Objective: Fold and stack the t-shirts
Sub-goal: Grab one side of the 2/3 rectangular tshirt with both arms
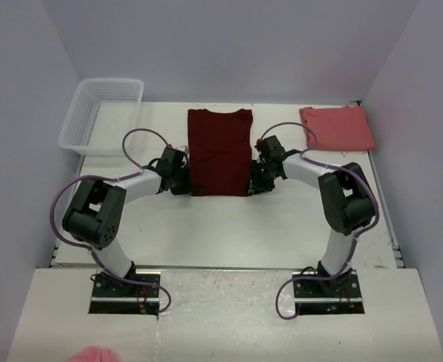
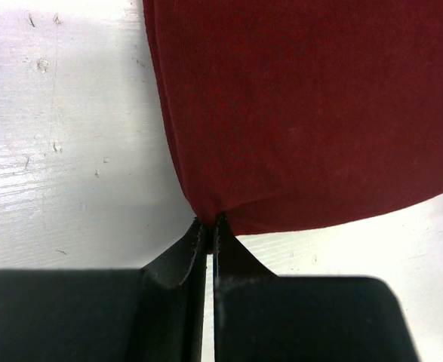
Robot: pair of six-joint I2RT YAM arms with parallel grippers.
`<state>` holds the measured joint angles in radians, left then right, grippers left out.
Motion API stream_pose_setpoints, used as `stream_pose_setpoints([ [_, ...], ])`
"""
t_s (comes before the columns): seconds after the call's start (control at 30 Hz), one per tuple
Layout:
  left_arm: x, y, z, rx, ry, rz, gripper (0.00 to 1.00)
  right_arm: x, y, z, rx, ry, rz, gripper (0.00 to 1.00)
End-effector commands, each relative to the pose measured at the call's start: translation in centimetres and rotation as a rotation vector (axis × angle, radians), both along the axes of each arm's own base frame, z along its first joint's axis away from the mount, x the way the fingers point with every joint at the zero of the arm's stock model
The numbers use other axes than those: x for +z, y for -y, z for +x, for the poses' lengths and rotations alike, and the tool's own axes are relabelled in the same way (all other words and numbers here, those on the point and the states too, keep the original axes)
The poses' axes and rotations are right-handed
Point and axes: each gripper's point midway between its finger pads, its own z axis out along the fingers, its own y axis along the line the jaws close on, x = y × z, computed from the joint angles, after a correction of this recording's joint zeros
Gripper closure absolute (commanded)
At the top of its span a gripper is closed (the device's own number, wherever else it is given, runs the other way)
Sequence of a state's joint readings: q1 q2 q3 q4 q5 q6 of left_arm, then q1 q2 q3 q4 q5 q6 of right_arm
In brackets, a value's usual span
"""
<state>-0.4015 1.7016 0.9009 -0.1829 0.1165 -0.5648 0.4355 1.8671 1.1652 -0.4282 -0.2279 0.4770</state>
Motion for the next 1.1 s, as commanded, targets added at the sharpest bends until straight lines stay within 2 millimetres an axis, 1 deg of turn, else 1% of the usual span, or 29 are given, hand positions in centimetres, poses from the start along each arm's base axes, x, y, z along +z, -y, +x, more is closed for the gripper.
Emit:
stream_pose_setpoints([
  [0.0,0.3,-0.5,-0.3,-0.006,0.007,0.008,1.00,0.1,-0.1,-0.3,-0.011,0.007,0.019,0.62],
  [0.07,0.3,-0.4,-0.3,-0.007,0.008,0.006,1.00,-0.4,0.0,-0.6,-0.014,-0.004,0.012,0.67],
  [0.13,0.2,-0.4,-0.3,-0.009,0.006,0.004,1.00,-0.4,0.1,-0.5,-0.018,-0.002,0.011,0.70],
  [0.17,0.2,-0.3,-0.3,-0.011,0.006,0.004,1.00,-0.4,0.2,-0.6,-0.019,-0.004,0.008,0.75],
  [0.27,0.1,-0.5,-0.4,-0.008,0.004,0.007,1.00,-0.4,0.1,-0.6,-0.019,-0.001,0.013,0.82],
  [0.33,-0.1,-0.5,-0.5,-0.009,0.000,0.010,1.00,-0.5,0.1,-0.5,-0.023,-0.003,0.011,0.83],
  [0.37,-0.2,-0.6,-0.6,-0.008,-0.003,0.010,1.00,-0.6,0.1,-0.5,-0.021,-0.006,0.009,0.85],
  [0.4,-0.3,-0.6,-0.5,-0.008,-0.003,0.010,1.00,-0.7,0.0,-0.4,-0.019,-0.008,0.007,0.89],
  [0.47,-0.5,-0.6,-0.9,-0.012,-0.012,0.008,1.00,-0.8,0.1,-0.4,-0.018,-0.012,0.006,1.00],
  [0.6,-0.4,-0.3,-1.8,-0.029,-0.031,-0.025,1.00,0.4,0.0,-0.6,-0.008,0.015,0.013,1.00],
  [0.63,0.0,0.0,-2.2,-0.041,-0.036,-0.048,1.00,1.1,0.0,-0.9,0.000,0.026,0.010,1.00],
  [0.7,0.2,0.3,-2.9,-0.047,-0.046,-0.072,1.00,1.6,0.0,-1.3,0.010,0.036,0.002,1.00],
  [0.73,1.0,0.6,-3.3,-0.057,-0.039,-0.099,1.00,1.9,-0.1,-1.6,0.018,0.045,-0.001,1.00],
  [0.77,0.9,0.6,-4.2,-0.061,-0.053,-0.108,1.00,2.6,-0.3,-2.0,0.029,0.061,-0.001,1.00],
  [0.8,1.3,0.8,-4.6,-0.062,-0.053,-0.124,1.00,2.5,-0.2,-2.4,0.032,0.061,-0.010,1.00],
  [0.83,2.3,1.0,-5.0,-0.068,-0.033,-0.148,1.00,2.6,0.0,-2.7,0.028,0.065,-0.020,1.00],
  [0.87,2.0,1.1,-6.1,-0.077,-0.047,-0.148,1.00,2.8,0.0,-3.3,0.036,0.066,-0.024,1.00],
  [0.9,2.9,1.3,-6.5,-0.080,-0.026,-0.161,1.00,2.8,0.0,-3.7,0.043,0.066,-0.027,1.00],
  [0.93,2.9,1.4,-7.1,-0.086,-0.032,-0.160,1.00,2.8,0.2,-4.0,0.039,0.071,-0.041,1.00],
  [0.97,2.7,1.7,-8.4,-0.105,-0.049,-0.160,1.00,2.9,0.2,-4.4,0.039,0.074,-0.045,1.00],
  [1.0,3.3,2.0,-8.9,-0.109,-0.042,-0.177,1.00,3.2,0.1,-5.3,0.051,0.080,-0.042,1.00],
  [1.03,3.3,2.2,-9.6,-0.119,-0.049,-0.182,1.00,3.3,-0.1,-5.8,0.053,0.084,-0.041,1.00],
  [1.07,3.0,2.7,-10.9,-0.144,-0.064,-0.180,1.00,3.4,0.1,-6.3,0.053,0.093,-0.052,1.00],
])
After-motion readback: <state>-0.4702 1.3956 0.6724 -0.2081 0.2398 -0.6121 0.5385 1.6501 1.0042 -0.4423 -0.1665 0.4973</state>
